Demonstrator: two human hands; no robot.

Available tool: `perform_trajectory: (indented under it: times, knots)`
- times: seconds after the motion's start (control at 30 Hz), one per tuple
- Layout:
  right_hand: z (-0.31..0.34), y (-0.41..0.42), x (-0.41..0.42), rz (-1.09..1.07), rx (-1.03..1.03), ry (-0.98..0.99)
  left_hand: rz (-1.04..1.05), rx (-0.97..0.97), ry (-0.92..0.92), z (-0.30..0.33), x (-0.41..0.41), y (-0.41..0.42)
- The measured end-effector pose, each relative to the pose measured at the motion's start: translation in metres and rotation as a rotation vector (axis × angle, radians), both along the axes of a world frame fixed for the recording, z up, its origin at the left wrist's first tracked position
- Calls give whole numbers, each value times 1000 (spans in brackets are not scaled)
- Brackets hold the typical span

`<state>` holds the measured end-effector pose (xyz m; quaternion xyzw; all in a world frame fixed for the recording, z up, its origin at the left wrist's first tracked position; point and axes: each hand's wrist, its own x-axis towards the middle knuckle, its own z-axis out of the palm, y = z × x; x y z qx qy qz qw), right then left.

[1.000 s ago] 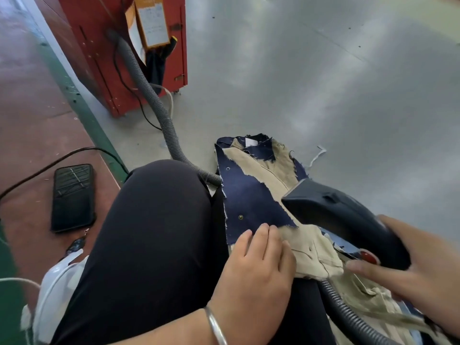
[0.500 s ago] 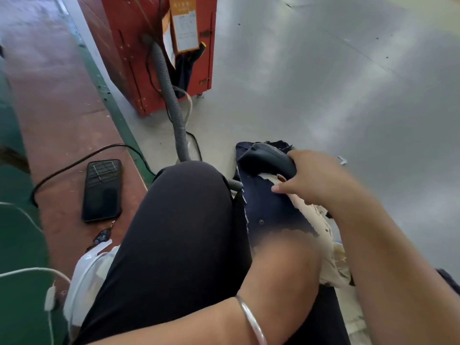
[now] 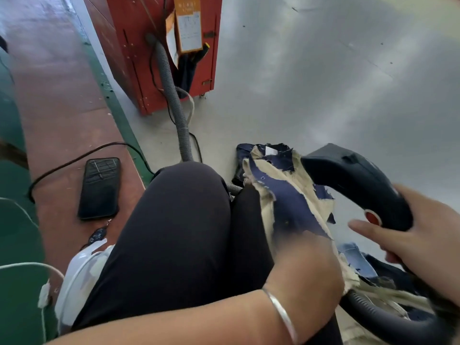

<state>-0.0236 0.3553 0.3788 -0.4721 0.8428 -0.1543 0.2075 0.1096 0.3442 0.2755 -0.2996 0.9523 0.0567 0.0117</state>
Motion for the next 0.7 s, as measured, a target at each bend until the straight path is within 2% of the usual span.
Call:
perform_trajectory:
  times: [0.13, 0.2, 0.27, 0.33, 0.4, 0.5, 0.6, 0.7]
  knots:
    - [11, 18, -5, 38, 34, 47, -132, -128, -157, -1, -14, 1]
    - [15, 23, -5, 60, 77, 103, -198, -138, -171, -3, -4, -4]
    - [16, 26, -1, 85, 131, 158, -84, -94, -139, -8, 7, 3]
    - [16, 26, 6, 130, 172, 194, 5, 30, -158, -7, 18, 9]
    - [15, 21, 16, 207, 191, 233, 3, 57, -169, -7, 20, 15]
    - [8, 7, 27, 281, 313, 272, -28, -10, -203, -12, 16, 14]
    - [-2, -8, 30, 301, 421, 303, 1, 62, -173, -5, 15, 8]
    - [-5, -30, 30, 282, 392, 269, 32, 63, -202, 0, 17, 2]
